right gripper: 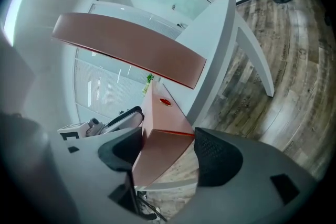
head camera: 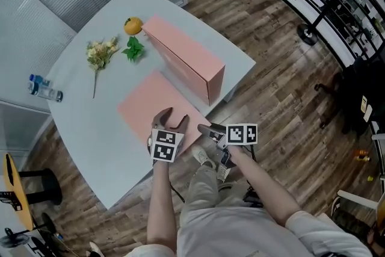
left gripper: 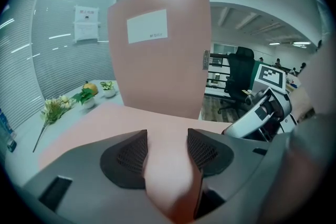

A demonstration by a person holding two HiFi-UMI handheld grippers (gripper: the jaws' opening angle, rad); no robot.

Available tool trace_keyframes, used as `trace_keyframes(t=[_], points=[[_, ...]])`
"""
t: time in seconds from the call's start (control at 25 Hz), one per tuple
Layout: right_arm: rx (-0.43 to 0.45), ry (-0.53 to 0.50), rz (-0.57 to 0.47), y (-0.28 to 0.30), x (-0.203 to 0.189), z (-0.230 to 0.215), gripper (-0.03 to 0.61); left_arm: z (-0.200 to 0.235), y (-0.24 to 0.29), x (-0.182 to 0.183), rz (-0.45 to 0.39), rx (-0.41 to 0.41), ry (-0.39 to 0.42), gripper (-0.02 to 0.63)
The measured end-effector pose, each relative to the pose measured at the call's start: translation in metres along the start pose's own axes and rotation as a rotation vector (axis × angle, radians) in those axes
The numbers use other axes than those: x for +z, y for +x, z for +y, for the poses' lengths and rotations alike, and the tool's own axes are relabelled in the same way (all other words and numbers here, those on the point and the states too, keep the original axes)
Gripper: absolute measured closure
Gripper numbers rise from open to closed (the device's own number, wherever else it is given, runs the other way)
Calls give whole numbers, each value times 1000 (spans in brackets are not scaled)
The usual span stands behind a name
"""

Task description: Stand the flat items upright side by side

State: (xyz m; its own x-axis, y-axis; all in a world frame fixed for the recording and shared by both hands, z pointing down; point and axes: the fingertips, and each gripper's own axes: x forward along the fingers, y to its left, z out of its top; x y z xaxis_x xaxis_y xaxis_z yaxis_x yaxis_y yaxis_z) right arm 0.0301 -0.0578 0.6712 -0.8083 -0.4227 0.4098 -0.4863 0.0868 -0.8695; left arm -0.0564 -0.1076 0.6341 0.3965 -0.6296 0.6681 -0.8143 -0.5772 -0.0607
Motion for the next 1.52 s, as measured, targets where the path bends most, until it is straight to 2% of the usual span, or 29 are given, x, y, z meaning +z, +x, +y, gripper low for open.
trace_keyframes(t=[0.28, 0.48, 0.84, 1.16, 1.32, 1.52], points=[[7, 8, 10, -10, -5, 6, 261, -4, -7, 0, -9, -37, -26, 367], [16, -18, -10, -19, -3, 17, 268, -5, -17, 5, -53, -40, -57, 366], [12, -116, -69, -39, 3, 42, 281, -9, -41, 15, -168, -64, -156, 365], [18, -229, -117, -58, 9, 64, 288, -12, -62, 24, -262, -96, -277, 368], [23, -270, -133, -63, 7, 76, 291, -9, -73, 24, -317, -95, -320, 391], [11, -290, -159, -70, 10, 84, 291, -10, -79, 30, -329, -126, -367, 414]])
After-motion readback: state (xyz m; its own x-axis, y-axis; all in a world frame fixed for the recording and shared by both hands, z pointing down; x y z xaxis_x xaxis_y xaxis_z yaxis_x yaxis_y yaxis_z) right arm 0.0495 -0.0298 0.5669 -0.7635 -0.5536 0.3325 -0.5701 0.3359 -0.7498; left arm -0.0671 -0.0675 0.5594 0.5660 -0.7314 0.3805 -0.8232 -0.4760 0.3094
